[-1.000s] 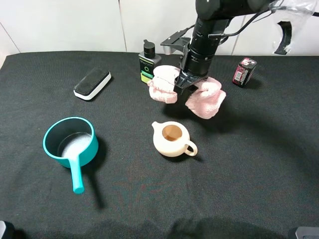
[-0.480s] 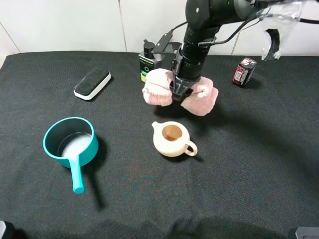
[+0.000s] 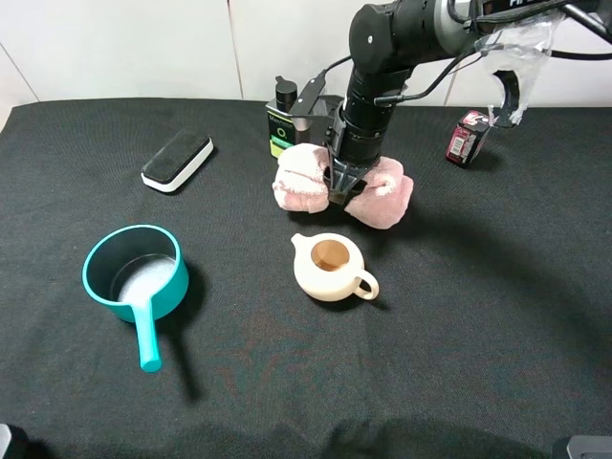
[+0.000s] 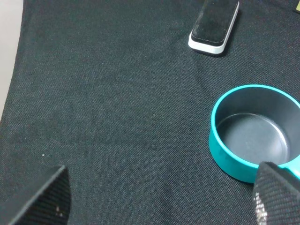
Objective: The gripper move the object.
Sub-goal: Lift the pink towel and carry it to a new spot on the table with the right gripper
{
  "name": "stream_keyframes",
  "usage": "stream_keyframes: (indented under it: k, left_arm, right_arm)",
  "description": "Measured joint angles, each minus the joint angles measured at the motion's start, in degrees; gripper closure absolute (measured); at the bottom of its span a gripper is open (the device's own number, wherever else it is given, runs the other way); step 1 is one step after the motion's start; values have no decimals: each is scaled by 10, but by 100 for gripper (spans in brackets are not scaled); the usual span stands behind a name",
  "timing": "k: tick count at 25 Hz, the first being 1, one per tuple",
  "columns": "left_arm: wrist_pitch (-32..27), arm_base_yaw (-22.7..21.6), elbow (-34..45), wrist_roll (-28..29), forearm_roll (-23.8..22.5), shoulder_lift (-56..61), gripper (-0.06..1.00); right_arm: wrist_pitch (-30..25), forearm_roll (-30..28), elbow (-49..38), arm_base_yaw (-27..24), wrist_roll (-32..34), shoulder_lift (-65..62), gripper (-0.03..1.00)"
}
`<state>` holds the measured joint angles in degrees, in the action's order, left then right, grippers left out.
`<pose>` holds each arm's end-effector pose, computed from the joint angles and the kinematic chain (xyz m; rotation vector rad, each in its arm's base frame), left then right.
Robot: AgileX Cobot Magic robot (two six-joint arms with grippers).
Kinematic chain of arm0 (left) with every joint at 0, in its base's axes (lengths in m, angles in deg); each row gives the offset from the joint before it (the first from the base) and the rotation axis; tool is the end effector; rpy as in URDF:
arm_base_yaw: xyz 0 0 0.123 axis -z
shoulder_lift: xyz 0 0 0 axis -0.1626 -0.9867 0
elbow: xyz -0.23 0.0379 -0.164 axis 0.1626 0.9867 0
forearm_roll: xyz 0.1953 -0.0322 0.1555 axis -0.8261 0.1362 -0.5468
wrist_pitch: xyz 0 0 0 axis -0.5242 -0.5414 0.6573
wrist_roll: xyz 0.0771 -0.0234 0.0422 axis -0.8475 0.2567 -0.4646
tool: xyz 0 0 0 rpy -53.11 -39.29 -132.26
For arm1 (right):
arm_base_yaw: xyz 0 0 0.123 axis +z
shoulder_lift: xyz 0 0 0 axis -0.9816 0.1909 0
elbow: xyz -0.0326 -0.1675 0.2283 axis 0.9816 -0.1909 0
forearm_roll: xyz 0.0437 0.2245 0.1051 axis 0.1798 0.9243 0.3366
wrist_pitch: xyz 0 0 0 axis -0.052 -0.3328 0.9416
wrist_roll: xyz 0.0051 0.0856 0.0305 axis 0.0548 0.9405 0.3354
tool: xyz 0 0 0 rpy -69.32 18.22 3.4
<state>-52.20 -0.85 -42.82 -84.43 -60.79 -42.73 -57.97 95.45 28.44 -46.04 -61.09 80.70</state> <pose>-0.0028 0.0130 0.2754 0.0864 2.0376 0.0604 0.3579 0.2411 0.1217 -1.7129 2.4846 0.1210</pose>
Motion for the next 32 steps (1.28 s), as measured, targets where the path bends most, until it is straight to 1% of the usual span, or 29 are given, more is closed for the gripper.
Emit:
stream_keyframes:
  k: [32]
  left_arm:
    - [0,0,0,0,-3,0,13]
  right_arm:
    - [14,8,0,0,-4,10,57]
